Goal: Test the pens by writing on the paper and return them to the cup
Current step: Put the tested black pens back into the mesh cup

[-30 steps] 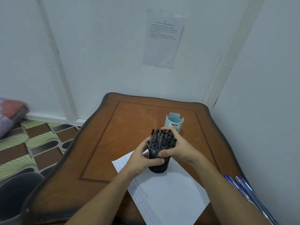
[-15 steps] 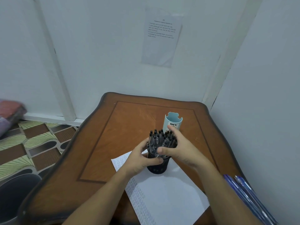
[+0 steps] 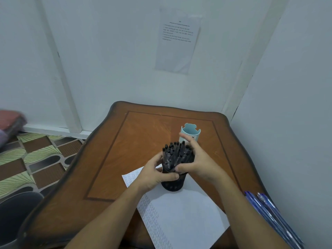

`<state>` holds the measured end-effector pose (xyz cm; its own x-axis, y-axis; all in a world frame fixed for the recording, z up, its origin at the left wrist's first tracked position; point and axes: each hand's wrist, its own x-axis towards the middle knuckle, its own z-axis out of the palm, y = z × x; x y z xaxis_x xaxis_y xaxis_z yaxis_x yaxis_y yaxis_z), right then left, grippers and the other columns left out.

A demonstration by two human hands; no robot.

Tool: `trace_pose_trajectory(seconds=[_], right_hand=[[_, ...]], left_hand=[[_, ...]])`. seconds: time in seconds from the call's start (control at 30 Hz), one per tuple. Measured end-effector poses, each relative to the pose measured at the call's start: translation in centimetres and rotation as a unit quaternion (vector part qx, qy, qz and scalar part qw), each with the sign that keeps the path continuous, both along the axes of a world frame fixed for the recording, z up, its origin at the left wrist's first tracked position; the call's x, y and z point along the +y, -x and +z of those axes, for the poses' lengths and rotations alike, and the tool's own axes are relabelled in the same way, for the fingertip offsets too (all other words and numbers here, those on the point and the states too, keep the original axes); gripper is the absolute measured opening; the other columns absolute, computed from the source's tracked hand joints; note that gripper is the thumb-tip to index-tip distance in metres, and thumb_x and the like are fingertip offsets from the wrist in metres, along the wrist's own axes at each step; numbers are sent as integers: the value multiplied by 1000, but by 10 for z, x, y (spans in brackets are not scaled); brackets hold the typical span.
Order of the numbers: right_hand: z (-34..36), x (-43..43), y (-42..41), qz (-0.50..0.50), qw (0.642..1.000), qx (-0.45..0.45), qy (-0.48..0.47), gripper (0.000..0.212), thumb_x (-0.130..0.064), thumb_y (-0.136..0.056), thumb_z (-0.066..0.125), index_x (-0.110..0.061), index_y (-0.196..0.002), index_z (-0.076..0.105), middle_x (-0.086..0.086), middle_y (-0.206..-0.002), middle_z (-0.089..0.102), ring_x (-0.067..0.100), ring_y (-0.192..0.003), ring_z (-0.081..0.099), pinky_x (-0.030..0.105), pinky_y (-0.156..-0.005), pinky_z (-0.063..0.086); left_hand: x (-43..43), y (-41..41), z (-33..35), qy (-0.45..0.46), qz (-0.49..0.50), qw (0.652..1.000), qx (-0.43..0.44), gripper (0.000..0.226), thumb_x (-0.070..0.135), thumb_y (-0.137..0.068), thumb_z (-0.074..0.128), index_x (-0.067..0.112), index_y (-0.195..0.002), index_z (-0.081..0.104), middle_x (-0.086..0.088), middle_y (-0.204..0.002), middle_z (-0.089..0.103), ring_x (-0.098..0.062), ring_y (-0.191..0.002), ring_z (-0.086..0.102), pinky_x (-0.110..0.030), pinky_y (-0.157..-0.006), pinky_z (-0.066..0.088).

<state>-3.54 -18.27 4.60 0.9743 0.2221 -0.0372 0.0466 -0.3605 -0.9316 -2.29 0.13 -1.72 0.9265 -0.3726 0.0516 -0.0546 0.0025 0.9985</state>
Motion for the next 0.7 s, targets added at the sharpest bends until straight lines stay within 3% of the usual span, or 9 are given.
trace_pose_trajectory(seconds=[0.07, 0.17, 0.23, 0.33, 0.43, 0.53, 0.6, 0.7], right_hand=[[7, -9, -5, 46, 998, 26, -40, 109, -12, -57, 91, -59, -138, 36, -3, -143, 47, 15, -129, 51, 46, -108, 45], [14, -10, -2, 4, 997, 30, -65, 119, -39, -51, 93, -57, -146, 24, -9, -150, 35, 14, -137, 37, 39, -109, 38], [11, 4, 10, -72, 997, 18, -29, 123, -60, -48, 88, -49, -150, 19, -10, -145, 43, 11, -131, 46, 33, -102, 42], [-6, 39, 29, -204, 972, -9, 113, 127, -83, -47, 74, -43, -151, 14, -10, -147, 44, 20, -138, 38, 47, -113, 32], [-14, 66, 31, -273, 938, -63, 204, 122, -74, -60, 74, -36, -154, 6, -3, -151, 35, 22, -137, 30, 44, -111, 22], [-16, 73, 21, -309, 924, -104, 201, 103, -58, -66, 75, -34, -150, 20, -2, -144, 41, 19, -132, 34, 40, -108, 23], [-20, 69, 15, -308, 930, -106, 169, 90, -48, -67, 76, -32, -144, 33, -6, -137, 47, 15, -128, 38, 38, -107, 24], [-22, 54, 11, -255, 957, -104, 92, 75, -43, -60, 75, -39, -130, 48, -15, -123, 58, 10, -118, 52, 42, -106, 39]], left_hand=[[-1, 1, 0, -1, 1, 1000, 3, 66, 13, -64, 87, 29, -122, 59, 7, -113, 68, -8, -113, 59, -33, -98, 48], [0, 1, 0, 5, -4, 1000, 8, 66, 11, -66, 87, 30, -124, 59, 6, -115, 68, -9, -113, 60, -34, -99, 49], [0, 1, -1, 8, -2, 1000, 11, 64, 10, -68, 87, 29, -122, 60, 5, -115, 68, -12, -111, 62, -35, -98, 49], [-1, 1, -2, 22, -8, 1000, 6, 61, 1, -72, 83, 22, -124, 58, -1, -117, 68, -19, -110, 64, -34, -95, 51], [-2, 1, 0, 21, -12, 1000, -13, 62, -5, -73, 79, 17, -126, 56, -6, -115, 69, -23, -109, 65, -31, -88, 53], [-2, 1, -1, 10, -10, 1000, -18, 62, -6, -71, 79, 20, -123, 58, -2, -112, 70, -20, -106, 65, -34, -91, 52], [-2, 1, -2, 12, -4, 1000, -11, 63, -4, -69, 80, 22, -122, 59, 1, -111, 70, -18, -105, 65, -35, -92, 50], [-1, -2, -4, 14, -5, 1000, -3, 58, 2, -68, 82, 23, -119, 61, 1, -111, 69, -20, -107, 64, -40, -98, 49]])
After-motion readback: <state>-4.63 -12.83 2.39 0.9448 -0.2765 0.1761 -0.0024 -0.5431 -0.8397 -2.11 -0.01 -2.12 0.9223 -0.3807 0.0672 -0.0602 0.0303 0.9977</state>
